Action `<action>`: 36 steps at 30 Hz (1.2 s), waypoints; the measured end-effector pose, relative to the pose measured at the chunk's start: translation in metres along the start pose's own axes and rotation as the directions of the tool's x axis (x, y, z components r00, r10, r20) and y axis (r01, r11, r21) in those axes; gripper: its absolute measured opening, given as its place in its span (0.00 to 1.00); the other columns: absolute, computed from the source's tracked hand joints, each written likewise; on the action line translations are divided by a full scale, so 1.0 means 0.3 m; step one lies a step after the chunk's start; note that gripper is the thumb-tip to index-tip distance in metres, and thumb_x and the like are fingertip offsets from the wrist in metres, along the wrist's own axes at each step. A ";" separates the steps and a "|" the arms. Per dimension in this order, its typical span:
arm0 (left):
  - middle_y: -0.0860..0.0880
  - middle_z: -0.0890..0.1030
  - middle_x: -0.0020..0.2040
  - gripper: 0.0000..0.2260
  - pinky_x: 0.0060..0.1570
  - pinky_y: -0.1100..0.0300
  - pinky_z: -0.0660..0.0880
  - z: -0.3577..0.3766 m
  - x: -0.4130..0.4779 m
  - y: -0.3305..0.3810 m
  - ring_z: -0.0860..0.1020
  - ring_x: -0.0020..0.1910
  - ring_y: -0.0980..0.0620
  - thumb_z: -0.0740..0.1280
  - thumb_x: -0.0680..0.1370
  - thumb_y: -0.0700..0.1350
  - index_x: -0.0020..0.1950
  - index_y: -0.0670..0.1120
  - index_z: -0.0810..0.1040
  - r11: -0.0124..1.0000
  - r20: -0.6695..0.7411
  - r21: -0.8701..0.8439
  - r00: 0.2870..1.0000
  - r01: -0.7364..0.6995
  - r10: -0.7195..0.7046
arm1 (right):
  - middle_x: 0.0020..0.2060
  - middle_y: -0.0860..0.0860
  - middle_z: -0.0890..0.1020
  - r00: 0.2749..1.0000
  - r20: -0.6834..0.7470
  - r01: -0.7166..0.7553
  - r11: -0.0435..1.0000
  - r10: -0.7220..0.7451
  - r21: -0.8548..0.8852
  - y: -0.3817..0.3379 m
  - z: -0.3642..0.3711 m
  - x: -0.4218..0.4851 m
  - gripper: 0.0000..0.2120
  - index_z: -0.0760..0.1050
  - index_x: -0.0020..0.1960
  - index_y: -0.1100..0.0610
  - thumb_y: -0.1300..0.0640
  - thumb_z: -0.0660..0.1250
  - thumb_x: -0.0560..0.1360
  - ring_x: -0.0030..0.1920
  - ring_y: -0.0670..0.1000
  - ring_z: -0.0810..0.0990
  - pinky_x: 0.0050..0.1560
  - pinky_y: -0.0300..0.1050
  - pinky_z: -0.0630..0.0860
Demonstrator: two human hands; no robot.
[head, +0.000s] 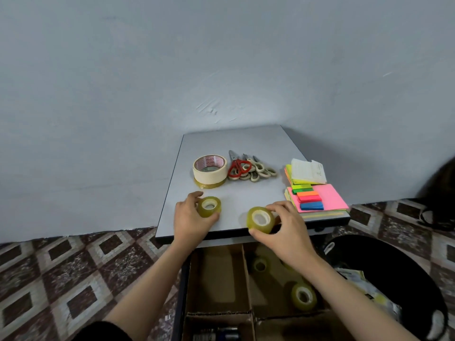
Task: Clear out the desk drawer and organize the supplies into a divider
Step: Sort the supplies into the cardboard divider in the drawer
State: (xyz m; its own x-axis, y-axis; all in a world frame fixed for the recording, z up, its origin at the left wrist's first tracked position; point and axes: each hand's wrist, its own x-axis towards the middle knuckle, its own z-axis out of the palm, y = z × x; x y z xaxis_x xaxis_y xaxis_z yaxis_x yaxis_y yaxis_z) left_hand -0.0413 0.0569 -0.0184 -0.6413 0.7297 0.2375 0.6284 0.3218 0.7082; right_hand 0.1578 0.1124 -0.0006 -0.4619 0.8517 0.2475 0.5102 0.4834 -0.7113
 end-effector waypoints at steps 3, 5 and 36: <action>0.54 0.72 0.52 0.27 0.47 0.71 0.67 -0.031 -0.129 0.009 0.71 0.52 0.58 0.75 0.68 0.49 0.64 0.53 0.69 0.995 0.051 -0.009 0.993 -0.104 0.105 | 0.51 0.44 0.70 0.999 0.015 -0.030 0.999 0.029 0.043 0.072 -0.063 -0.082 0.23 0.73 0.57 0.51 0.50 0.77 0.65 0.52 0.43 0.71 0.49 0.32 0.67; 0.56 0.74 0.53 0.27 0.48 0.71 0.68 -0.036 -0.220 0.014 0.73 0.52 0.59 0.76 0.68 0.48 0.62 0.57 0.68 0.985 0.113 -0.039 0.979 -0.168 0.171 | 0.50 0.44 0.72 0.997 0.027 -0.075 0.996 0.074 0.046 0.139 -0.093 -0.129 0.23 0.73 0.56 0.51 0.52 0.78 0.64 0.51 0.43 0.72 0.45 0.27 0.64; 0.48 0.70 0.66 0.18 0.67 0.52 0.57 0.414 -0.304 0.083 0.64 0.68 0.48 0.61 0.78 0.47 0.68 0.46 0.67 0.647 0.501 0.669 0.865 -0.366 -0.028 | 0.48 0.49 0.73 0.967 0.045 -0.248 0.968 0.249 -0.026 0.398 -0.103 -0.092 0.24 0.76 0.58 0.56 0.52 0.77 0.64 0.47 0.47 0.71 0.46 0.40 0.68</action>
State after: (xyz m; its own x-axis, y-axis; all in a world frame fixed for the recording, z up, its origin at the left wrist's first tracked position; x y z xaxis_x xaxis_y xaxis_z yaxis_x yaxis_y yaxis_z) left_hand 0.0875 0.0735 -0.1049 -0.3517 0.9245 -0.1470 0.9360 0.3444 -0.0733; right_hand 0.2538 0.1527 -0.0721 -0.3528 0.9351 0.0325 0.6274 0.2622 -0.7332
